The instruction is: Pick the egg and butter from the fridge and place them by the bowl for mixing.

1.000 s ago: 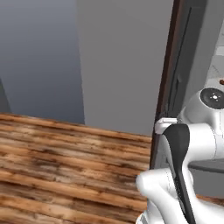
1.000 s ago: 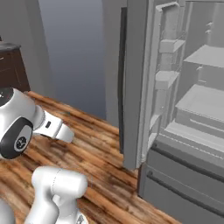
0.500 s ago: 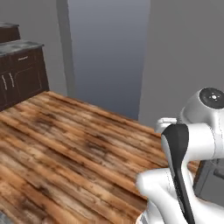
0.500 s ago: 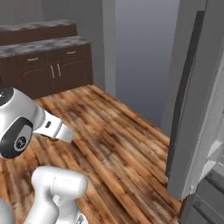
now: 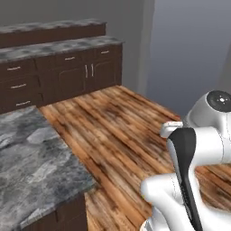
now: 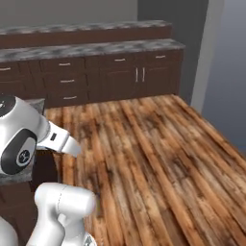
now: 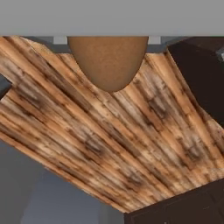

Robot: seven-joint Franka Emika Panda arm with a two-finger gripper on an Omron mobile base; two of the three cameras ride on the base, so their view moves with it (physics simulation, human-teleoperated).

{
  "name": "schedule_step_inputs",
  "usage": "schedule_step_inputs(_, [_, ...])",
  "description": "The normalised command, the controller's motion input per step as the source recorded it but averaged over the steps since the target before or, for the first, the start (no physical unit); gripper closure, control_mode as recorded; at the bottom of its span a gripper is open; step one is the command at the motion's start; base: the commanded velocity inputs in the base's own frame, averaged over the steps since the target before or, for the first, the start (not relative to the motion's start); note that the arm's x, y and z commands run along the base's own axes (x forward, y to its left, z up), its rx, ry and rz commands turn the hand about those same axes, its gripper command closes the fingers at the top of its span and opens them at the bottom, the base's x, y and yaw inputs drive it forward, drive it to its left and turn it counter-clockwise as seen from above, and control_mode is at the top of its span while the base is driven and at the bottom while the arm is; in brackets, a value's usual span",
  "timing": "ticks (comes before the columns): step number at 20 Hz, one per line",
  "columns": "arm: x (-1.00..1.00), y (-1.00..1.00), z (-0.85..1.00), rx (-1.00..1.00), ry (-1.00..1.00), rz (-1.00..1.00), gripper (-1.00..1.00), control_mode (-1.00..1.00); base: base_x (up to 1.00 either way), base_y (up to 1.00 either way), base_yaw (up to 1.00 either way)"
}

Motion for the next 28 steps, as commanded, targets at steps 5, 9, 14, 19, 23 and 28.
schedule_step_inputs(5, [0.00,0.00,0.00,0.00,0.00,0.00,1.00,1.00,-0.30,0.97,0.60])
schedule_step_inputs(9, [0.00,0.00,0.00,0.00,0.00,0.00,1.00,1.00,-0.02,0.93,0.52])
schedule_step_inputs(14, [0.00,0.00,0.00,0.00,0.00,0.00,1.00,1.00,0.00,0.69,0.39])
schedule_step_inputs(19, [0.00,0.00,0.00,0.00,0.00,0.00,1.00,1.00,0.08,0.59,0.35])
schedule_step_inputs(23, [0.00,0.00,0.00,0.00,0.00,0.00,1.00,1.00,0.31,0.48,0.51])
schedule_step_inputs(28, [0.00,0.00,0.00,0.00,0.00,0.00,1.00,1.00,0.32,0.52,0.60])
